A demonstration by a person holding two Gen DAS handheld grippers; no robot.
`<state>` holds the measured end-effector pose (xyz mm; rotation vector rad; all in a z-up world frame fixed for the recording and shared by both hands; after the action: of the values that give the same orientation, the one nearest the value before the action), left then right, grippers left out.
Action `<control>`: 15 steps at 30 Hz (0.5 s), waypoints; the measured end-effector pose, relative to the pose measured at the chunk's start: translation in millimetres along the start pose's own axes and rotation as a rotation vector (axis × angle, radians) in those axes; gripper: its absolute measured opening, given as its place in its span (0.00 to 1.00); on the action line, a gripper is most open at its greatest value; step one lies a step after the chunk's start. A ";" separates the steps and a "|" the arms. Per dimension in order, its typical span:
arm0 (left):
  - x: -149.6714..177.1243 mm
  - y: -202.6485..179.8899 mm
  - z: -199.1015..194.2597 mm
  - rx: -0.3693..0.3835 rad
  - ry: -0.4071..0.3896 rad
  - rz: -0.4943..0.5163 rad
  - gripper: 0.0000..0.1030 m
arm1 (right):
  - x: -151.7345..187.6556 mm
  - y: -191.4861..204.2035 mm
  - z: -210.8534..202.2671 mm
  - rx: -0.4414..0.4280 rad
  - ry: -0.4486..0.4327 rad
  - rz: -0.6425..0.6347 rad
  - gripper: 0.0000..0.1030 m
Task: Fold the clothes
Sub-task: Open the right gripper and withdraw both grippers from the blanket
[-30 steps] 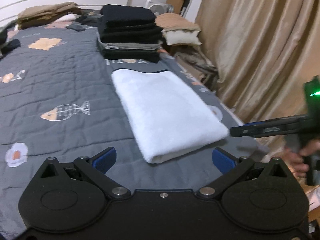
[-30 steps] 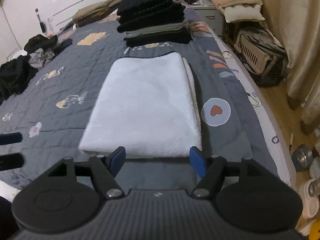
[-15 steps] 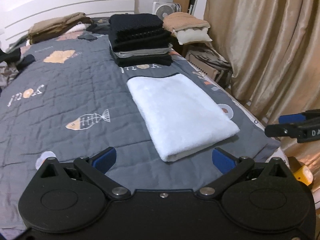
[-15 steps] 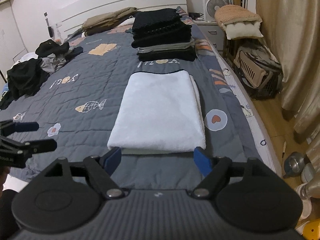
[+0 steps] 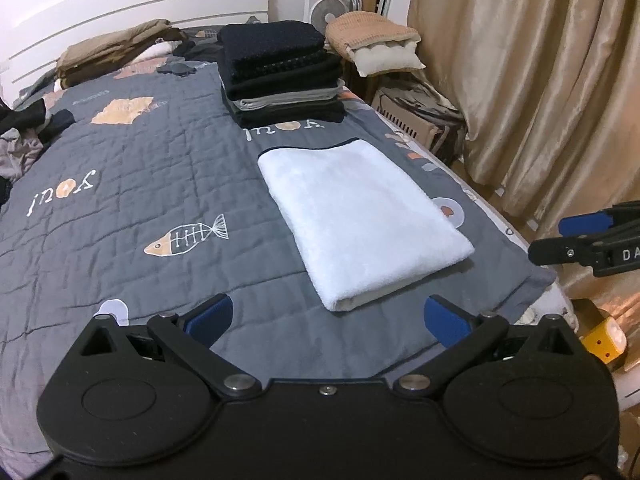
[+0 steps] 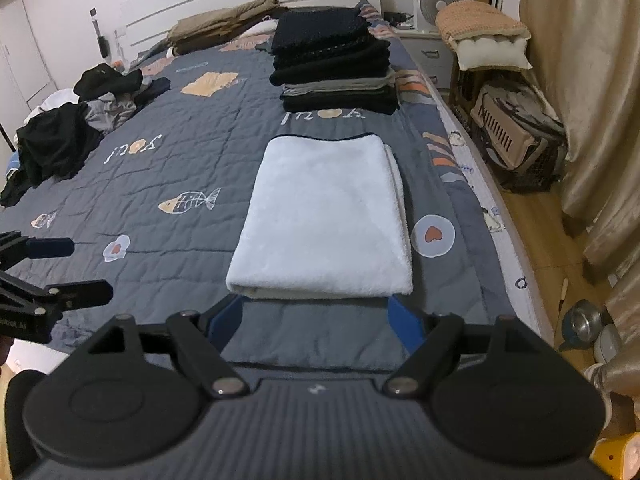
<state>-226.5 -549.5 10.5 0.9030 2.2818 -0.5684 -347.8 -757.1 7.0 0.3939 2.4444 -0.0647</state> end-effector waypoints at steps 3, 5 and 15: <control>-1.8 -1.4 -2.8 -0.009 -0.005 0.014 1.00 | -2.8 2.7 -1.3 0.004 0.011 -0.007 0.77; -2.9 -1.8 -3.2 -0.010 -0.004 0.017 1.00 | -3.3 5.7 -2.6 0.006 0.011 -0.011 0.77; -4.8 -1.5 -5.8 -0.023 0.001 0.025 1.00 | -1.0 16.0 -1.6 0.003 0.035 -0.032 0.77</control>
<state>-227.0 -549.3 18.3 0.9196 2.2698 -0.5305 -343.3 -741.9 9.7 0.3597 2.4858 -0.0757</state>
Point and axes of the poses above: each gripper's, at about its wrist camera, not at the fingertips, and z roughly the way its jaws point, y to its left, x to its underside, the point moved 3 cm from there along z, roughly the way its jaws point, and after that the axes turned 6 degrees about x, right-handed, at the moved point
